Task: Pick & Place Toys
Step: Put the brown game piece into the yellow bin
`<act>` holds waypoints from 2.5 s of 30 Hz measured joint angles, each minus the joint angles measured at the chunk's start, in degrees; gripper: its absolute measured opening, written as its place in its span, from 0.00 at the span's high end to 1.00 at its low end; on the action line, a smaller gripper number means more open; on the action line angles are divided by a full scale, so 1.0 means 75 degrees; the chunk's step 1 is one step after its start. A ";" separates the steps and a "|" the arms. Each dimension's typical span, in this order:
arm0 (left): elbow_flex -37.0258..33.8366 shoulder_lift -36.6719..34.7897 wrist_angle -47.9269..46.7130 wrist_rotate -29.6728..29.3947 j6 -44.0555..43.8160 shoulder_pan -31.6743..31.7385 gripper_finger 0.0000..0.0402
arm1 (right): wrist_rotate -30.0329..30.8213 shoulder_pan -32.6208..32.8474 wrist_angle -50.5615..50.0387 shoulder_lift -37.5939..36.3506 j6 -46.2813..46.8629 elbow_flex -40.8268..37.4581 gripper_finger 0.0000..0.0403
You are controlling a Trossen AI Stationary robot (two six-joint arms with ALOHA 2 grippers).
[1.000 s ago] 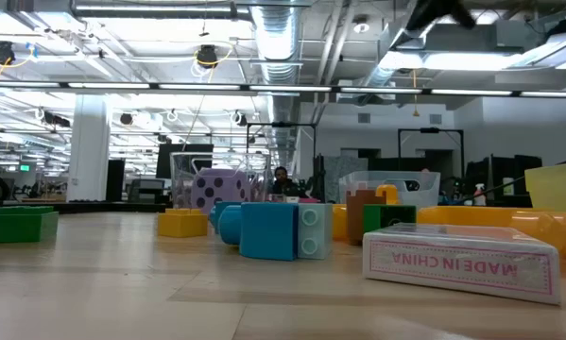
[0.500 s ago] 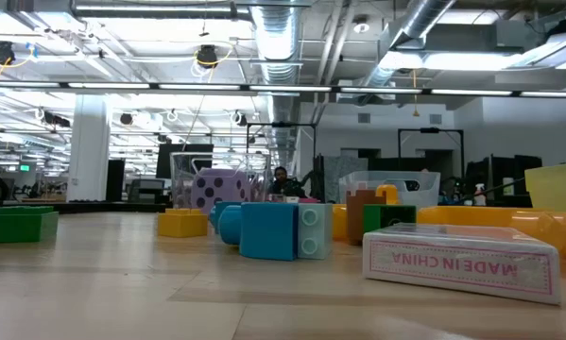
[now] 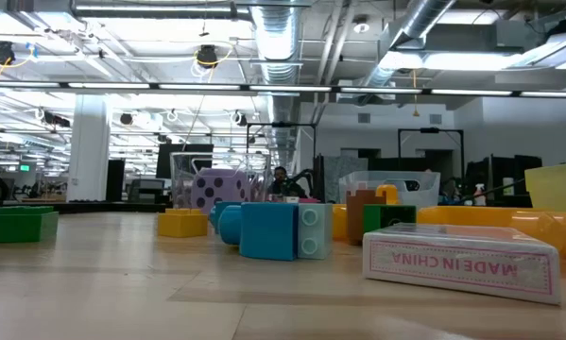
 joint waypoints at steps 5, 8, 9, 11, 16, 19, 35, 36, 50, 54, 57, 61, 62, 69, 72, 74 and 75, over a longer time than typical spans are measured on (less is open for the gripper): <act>0.0474 -0.0010 -0.0632 -0.0518 0.0810 0.0003 0.16 | -0.0066 0.0035 0.0023 -0.0084 0.0067 0.0003 0.63; 0.0953 -0.0012 -0.1422 -0.0798 0.1361 0.0003 0.15 | -0.0288 0.0126 0.0059 -0.0135 0.0084 0.0003 0.49; 0.1117 -0.0012 -0.1666 -0.0859 0.1567 0.0003 0.14 | -0.0392 0.0182 0.0062 -0.0159 0.0087 0.0003 0.44; 0.1381 -0.0021 -0.2034 -0.0962 0.1950 0.0003 0.13 | -0.0617 0.0355 0.0060 -0.0190 0.0086 0.0003 0.38; 0.1580 -0.0136 -0.2417 -0.1159 0.2524 0.0003 0.11 | -0.0910 0.1223 -0.0253 -0.0014 0.0359 0.0003 0.31; 0.1584 -0.0308 -0.2631 -0.1297 0.2545 0.0003 0.10 | -0.0707 0.1787 -0.0494 0.0228 0.0857 -0.0003 0.30; 0.1582 -0.0999 -0.3336 -0.1793 0.2597 0.0023 0.10 | 0.0863 0.4158 -0.1637 0.2590 0.4513 0.0004 0.30; 0.1587 -0.1039 -0.3465 -0.1791 0.2595 0.0023 0.10 | 0.0860 0.4282 -0.1598 0.2780 0.4674 0.0006 0.30; 0.1575 -0.1145 -0.3987 -0.1278 0.2593 -0.0009 0.10 | 0.0842 0.5304 -0.1646 0.4894 0.5712 0.0000 0.30; 0.1575 -0.1145 -0.4289 -0.1078 0.2594 -0.0009 0.10 | 0.0841 0.5466 -0.1670 0.5012 0.5520 0.0000 0.30; 0.1575 -0.1145 -0.4355 -0.0906 0.2594 -0.0009 0.10 | 0.0842 0.5540 -0.1657 0.5009 0.4575 0.0003 0.30; 0.1575 -0.1145 -0.4355 -0.0727 0.2594 -0.0009 0.10 | 0.0821 0.5585 -0.1573 0.4974 0.3105 0.0003 0.30; 0.1575 -0.1145 -0.4355 -0.0726 0.2594 -0.0009 0.10 | 0.0816 0.5610 -0.1522 0.4974 0.2633 0.0003 0.30; 0.1575 -0.1145 -0.4167 -0.0765 0.2591 -0.0009 0.10 | 0.0802 0.5744 -0.0670 0.4977 0.0283 0.0003 0.30; 0.1575 -0.1145 -0.4092 -0.0885 0.2590 -0.0009 0.10 | 0.0814 0.5727 -0.0099 0.5026 -0.0332 0.0005 0.30; 0.1575 -0.1145 -0.4082 -0.0998 0.2559 -0.0009 0.10 | 0.0812 0.5720 0.0125 0.5136 -0.0636 0.0009 0.30; 0.1575 -0.1145 -0.4084 -0.1021 0.2539 -0.0009 0.10 | 0.0799 0.5718 0.0132 0.5216 -0.0780 0.0006 0.30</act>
